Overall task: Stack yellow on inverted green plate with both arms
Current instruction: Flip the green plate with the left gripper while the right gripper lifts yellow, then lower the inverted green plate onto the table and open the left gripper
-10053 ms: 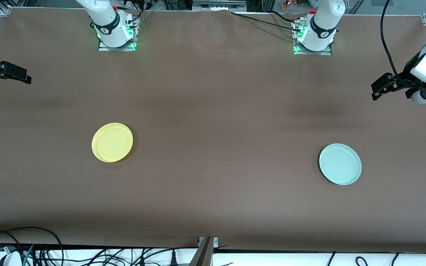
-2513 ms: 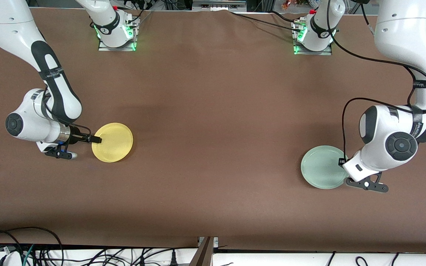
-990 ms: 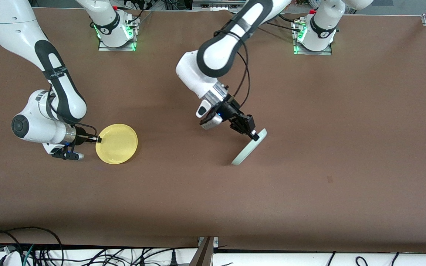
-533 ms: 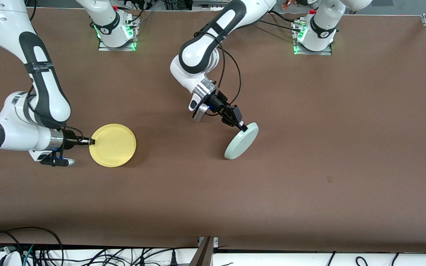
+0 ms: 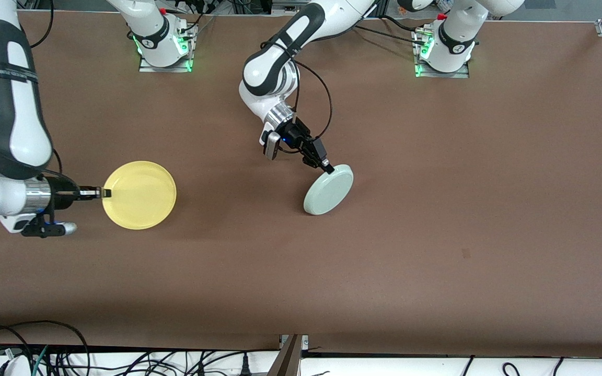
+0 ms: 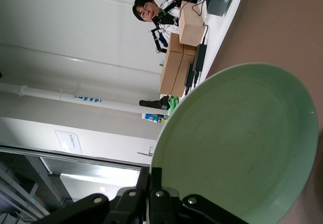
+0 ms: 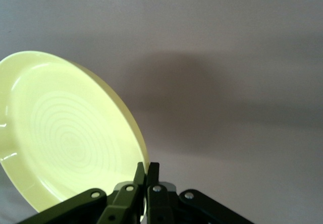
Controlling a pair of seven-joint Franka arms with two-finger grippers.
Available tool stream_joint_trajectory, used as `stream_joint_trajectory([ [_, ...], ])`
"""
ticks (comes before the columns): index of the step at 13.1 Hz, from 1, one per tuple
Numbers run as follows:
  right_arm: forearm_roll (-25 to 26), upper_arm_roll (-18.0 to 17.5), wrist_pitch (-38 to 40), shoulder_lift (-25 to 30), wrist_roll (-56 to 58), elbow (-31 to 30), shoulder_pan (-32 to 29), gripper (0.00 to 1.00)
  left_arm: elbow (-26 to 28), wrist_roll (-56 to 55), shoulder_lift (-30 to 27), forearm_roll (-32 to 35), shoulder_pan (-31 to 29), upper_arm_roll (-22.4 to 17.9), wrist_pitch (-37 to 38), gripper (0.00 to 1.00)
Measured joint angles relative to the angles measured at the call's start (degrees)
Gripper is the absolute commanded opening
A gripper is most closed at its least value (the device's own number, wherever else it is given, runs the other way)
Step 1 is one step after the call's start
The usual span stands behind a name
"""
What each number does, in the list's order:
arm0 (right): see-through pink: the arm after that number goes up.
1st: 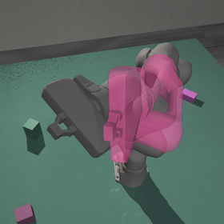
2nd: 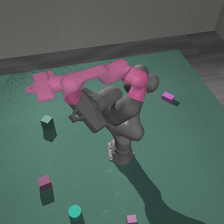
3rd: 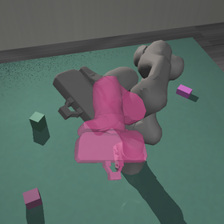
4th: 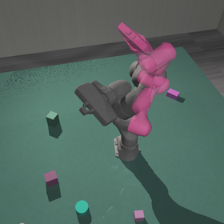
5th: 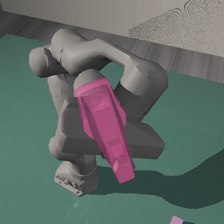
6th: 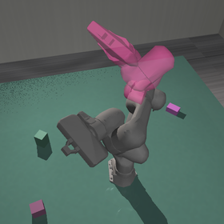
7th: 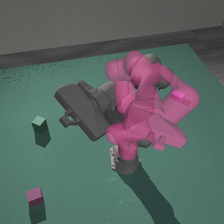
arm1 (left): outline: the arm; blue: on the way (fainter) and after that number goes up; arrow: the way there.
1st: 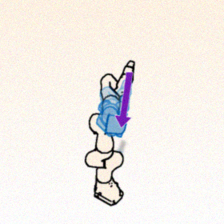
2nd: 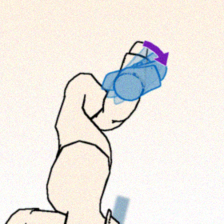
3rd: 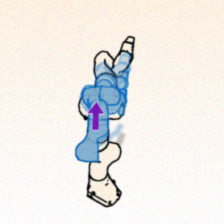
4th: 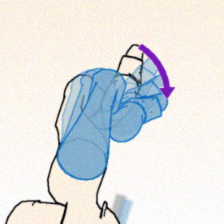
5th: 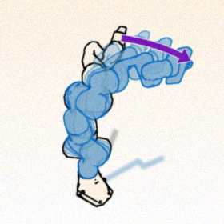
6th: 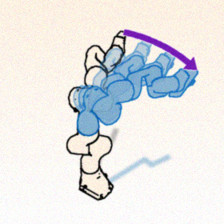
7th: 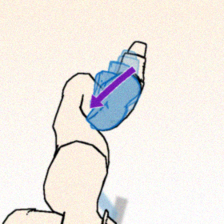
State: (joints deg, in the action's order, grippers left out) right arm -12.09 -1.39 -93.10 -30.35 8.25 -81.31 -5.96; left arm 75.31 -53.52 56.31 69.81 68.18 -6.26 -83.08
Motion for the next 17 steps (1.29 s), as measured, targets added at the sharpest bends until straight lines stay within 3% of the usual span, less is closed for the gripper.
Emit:
stream_joint_trajectory([
  [3, 0.0, 0.0, 5.4, 0.0, 1.3, 3.9, -0.9, 0.0, 0.0, -0.6, 0.5, 0.0, 2.0, -0.1, 0.2, 0.0],
  [4, 0.0, -0.2, 6.9, 0.0, 1.3, 5.2, -0.8, 0.0, 0.0, -0.6, 0.7, 0.0, 2.6, -0.1, 0.4, 0.17],
  [5, 0.0, -0.3, 8.0, 0.0, 1.3, 6.2, -0.7, 0.0, 0.0, -0.7, 0.8, 0.0, 3.2, -0.1, 0.5, 0.72],
  [6, 0.0, -0.4, 8.5, 0.0, 1.3, 6.6, -0.6, 0.0, 0.0, -0.7, 1.0, 0.0, 3.7, -0.1, 0.6, 1.0],
  [11, 0.0, -0.6, 9.0, -1.8, 1.3, 6.6, -0.6, 0.0, 0.0, -0.8, 1.6, 0.0, 5.8, 0.6, 0.3, 1.0],
  [14, 0.0, -0.6, 8.9, -3.0, 1.5, 6.6, -0.4, 0.0, -0.3, -1.4, 1.6, -0.3, 6.5, 4.8, -0.2, 1.0],
  [17, 0.0, -0.6, 8.9, -3.5, 2.2, 6.6, -0.3, 0.0, -0.8, -5.8, 1.6, -4.1, 7.3, 5.8, -4.6, 1.0],
])
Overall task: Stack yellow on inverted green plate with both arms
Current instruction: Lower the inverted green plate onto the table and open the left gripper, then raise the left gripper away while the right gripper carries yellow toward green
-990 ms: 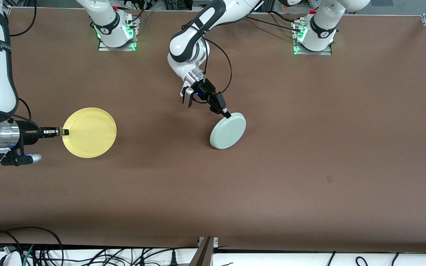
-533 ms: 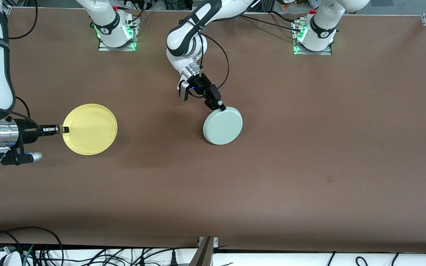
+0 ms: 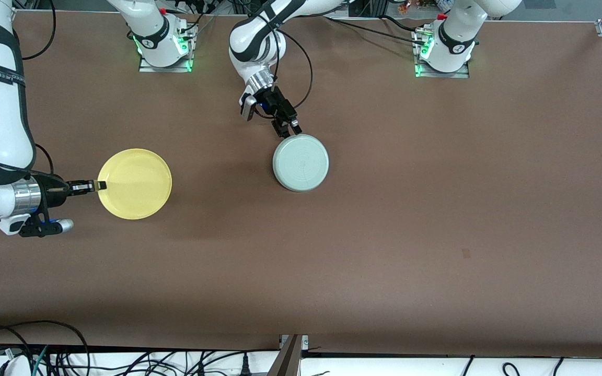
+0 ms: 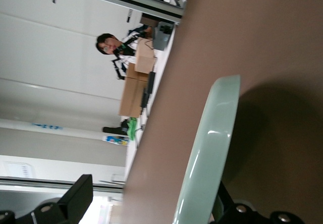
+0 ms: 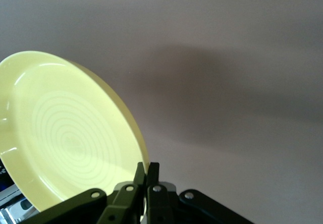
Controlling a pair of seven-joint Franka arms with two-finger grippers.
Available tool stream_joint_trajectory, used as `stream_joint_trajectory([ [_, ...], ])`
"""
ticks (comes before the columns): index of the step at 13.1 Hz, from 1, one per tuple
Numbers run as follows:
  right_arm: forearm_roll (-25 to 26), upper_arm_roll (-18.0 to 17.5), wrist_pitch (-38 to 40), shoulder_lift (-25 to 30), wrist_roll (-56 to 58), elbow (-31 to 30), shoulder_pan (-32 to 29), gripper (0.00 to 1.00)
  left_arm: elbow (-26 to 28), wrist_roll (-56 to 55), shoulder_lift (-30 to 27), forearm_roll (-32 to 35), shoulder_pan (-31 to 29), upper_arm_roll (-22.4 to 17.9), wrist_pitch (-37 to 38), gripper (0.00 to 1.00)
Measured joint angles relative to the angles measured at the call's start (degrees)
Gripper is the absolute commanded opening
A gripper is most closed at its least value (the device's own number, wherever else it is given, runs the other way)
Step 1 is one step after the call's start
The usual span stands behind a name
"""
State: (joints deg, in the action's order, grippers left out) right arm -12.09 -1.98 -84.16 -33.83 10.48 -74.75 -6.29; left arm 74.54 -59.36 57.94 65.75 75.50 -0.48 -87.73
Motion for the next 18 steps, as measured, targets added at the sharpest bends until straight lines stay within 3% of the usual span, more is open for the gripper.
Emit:
stream_joint_trajectory([
  [5, 0.0, 0.0, 0.0, 0.0, 0.0, 0.0, 0.0, 0.0, -0.4, -6.1, 0.0, -3.0, -0.8, -0.1, -12.7, 1.0],
  [12, 0.0, 0.0, 0.1, -0.6, 0.0, -1.0, 0.0, 0.0, -1.4, -6.6, -5.6, -13.4, -3.5, -0.2, -19.3, 1.0],
  [15, -0.1, -0.1, -0.1, -1.2, 0.0, -2.0, 0.3, 0.0, -1.4, -5.7, -8.2, -20.7, -8.9, 0.7, -21.9, 1.0],
  [18, -1.5, -0.2, -2.3, -1.2, 0.0, -3.7, 2.0, 0.0, -1.9, -1.6, -11.6, -29.8, -17.8, 5.1, -22.5, 1.0],
])
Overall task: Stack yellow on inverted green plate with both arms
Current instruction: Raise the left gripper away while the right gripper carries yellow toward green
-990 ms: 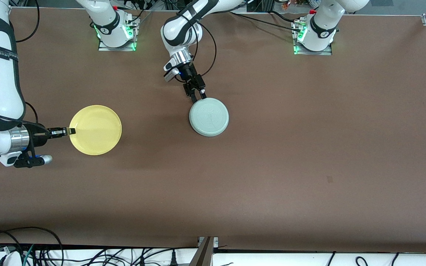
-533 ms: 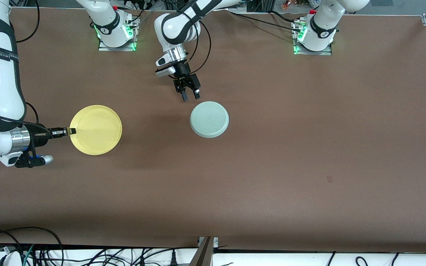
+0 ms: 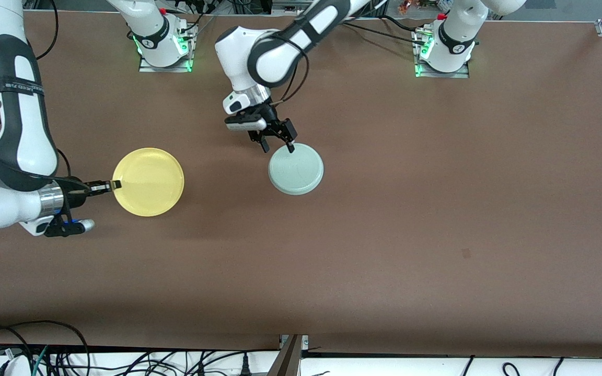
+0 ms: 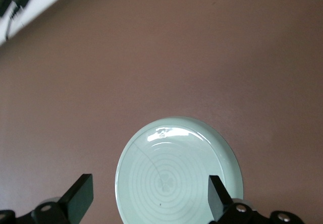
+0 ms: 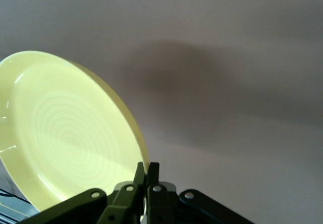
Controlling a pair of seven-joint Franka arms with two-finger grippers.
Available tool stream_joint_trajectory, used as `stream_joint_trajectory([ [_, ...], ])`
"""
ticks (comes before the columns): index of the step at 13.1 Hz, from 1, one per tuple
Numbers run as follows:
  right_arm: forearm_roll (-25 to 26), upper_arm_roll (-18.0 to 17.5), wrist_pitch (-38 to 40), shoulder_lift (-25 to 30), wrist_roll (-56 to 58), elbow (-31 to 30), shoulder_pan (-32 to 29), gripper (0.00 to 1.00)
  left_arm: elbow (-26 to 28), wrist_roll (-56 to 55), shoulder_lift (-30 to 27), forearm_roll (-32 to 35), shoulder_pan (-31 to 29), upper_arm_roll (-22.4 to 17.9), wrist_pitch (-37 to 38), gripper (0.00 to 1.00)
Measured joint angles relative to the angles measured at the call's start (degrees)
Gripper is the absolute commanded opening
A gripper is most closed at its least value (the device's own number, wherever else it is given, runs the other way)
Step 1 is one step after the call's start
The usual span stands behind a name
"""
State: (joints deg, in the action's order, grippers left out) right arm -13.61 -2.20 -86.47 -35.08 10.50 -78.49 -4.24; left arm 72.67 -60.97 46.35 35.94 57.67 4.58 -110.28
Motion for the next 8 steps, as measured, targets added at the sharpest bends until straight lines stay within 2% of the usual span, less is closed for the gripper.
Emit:
stream_joint_trajectory([
  [2, -2.2, 0.0, -2.3, 0.0, 0.0, -2.3, 0.4, 0.0, -0.4, 5.2, -3.5, -6.5, -5.7, 2.3, 0.0, 1.0],
  [4, -2.9, 0.0, -4.7, 0.0, 0.0, -4.4, 0.8, 0.0, -0.5, 8.7, -7.4, -11.9, -9.7, 2.9, 0.4, 1.0],
  [8, -3.4, -1.9, -10.8, 0.4, 0.0, -9.8, 2.0, 0.0, -0.6, 17.1, -14.5, -19.2, -18.5, 2.9, 7.5, 1.0],
])
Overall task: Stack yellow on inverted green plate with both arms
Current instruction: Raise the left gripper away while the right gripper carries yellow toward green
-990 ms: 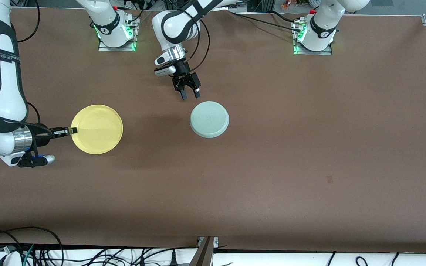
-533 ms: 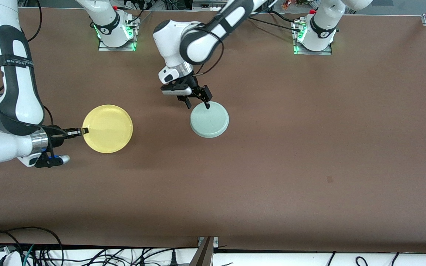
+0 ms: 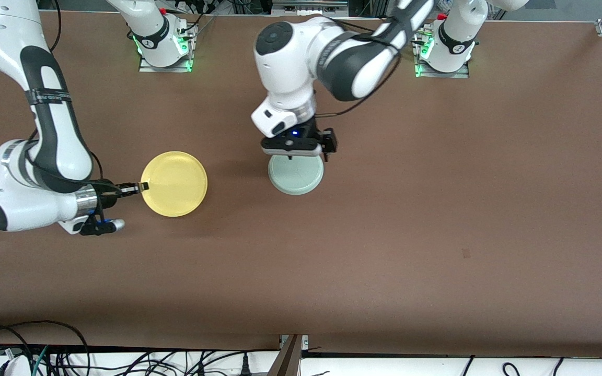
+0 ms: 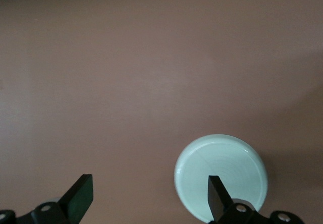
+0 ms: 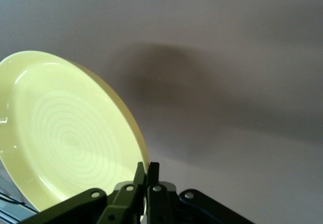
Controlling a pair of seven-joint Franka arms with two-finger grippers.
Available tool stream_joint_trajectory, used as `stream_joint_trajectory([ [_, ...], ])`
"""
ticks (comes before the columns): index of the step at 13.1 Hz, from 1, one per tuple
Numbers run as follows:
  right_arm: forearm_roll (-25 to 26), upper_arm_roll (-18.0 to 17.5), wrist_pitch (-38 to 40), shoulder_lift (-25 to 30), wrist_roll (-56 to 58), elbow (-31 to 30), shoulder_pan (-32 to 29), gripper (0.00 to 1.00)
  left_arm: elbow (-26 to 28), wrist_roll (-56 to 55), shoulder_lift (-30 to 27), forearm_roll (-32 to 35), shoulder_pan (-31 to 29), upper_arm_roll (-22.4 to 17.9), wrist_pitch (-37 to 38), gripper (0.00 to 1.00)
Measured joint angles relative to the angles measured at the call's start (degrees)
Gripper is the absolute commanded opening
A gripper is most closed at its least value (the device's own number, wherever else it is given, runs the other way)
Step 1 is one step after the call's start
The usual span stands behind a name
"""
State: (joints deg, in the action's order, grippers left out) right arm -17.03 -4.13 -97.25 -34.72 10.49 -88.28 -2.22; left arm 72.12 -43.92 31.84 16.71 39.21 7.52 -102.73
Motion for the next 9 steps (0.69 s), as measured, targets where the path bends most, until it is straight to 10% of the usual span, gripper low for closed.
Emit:
stream_joint_trajectory([
  [9, -0.5, -9.1, -16.3, 4.5, -4.6, -14.1, 0.3, 0.0, -0.1, 18.8, -14.4, -10.4, -19.4, 0.2, 14.4, 1.0],
])
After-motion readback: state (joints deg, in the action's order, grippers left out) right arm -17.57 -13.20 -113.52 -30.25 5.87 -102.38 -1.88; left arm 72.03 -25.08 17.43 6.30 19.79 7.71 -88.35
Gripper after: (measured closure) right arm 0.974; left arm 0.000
